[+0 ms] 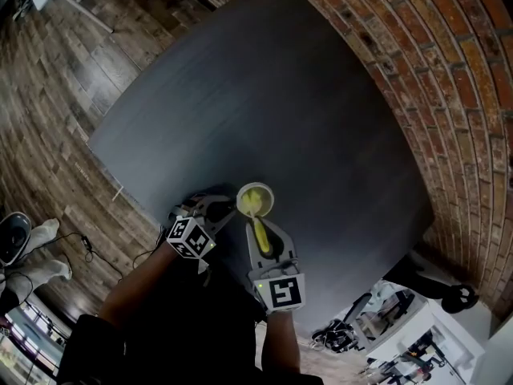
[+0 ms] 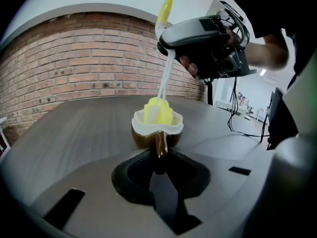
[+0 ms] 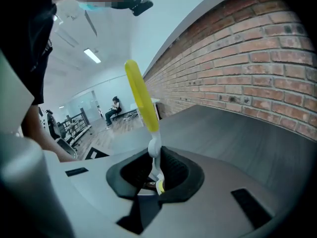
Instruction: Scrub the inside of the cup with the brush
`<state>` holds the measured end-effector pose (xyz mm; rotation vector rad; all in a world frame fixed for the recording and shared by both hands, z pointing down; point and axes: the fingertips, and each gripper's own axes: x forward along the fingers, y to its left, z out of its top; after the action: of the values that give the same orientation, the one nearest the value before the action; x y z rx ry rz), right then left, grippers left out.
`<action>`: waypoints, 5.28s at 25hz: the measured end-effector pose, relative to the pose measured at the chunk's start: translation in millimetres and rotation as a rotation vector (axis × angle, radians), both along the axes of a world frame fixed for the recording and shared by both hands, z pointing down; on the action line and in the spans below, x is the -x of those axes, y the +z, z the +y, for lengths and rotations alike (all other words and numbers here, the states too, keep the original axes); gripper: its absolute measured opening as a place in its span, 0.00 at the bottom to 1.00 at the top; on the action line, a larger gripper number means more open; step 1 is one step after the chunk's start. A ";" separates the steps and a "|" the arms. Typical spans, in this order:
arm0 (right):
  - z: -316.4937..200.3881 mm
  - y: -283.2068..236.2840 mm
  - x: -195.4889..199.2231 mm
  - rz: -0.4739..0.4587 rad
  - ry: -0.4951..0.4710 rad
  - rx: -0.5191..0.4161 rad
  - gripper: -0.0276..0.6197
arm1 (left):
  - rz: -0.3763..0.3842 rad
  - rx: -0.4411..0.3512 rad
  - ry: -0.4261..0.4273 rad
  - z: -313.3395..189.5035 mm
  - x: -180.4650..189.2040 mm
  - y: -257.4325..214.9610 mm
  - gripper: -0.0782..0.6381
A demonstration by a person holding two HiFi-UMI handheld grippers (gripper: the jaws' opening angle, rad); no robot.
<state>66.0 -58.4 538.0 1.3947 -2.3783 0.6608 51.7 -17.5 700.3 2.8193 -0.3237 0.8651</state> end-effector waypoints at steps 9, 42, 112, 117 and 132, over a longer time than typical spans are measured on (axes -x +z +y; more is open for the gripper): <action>33.2 10.1 -19.7 0.185 -0.065 0.144 0.13 | -0.003 0.020 -0.004 7.1 1.3 -1.7 0.22; 9.8 -1.0 -23.3 0.300 0.088 -0.107 0.12 | 0.022 0.018 0.009 12.8 -2.8 -6.1 0.22; 33.9 8.2 -19.7 0.357 -0.125 0.099 0.12 | 0.017 0.028 0.041 20.4 -10.1 -3.0 0.22; 44.3 11.9 -29.7 0.497 -0.112 0.128 0.12 | 0.018 0.025 0.038 20.8 -9.1 -3.1 0.22; 21.2 4.1 -29.2 0.509 -0.048 -0.057 0.12 | 0.024 0.034 0.048 22.2 -11.3 -3.0 0.22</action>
<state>95.3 -37.2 542.1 1.3291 -2.0261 0.1902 63.0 4.7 697.4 2.8143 -0.2374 0.8379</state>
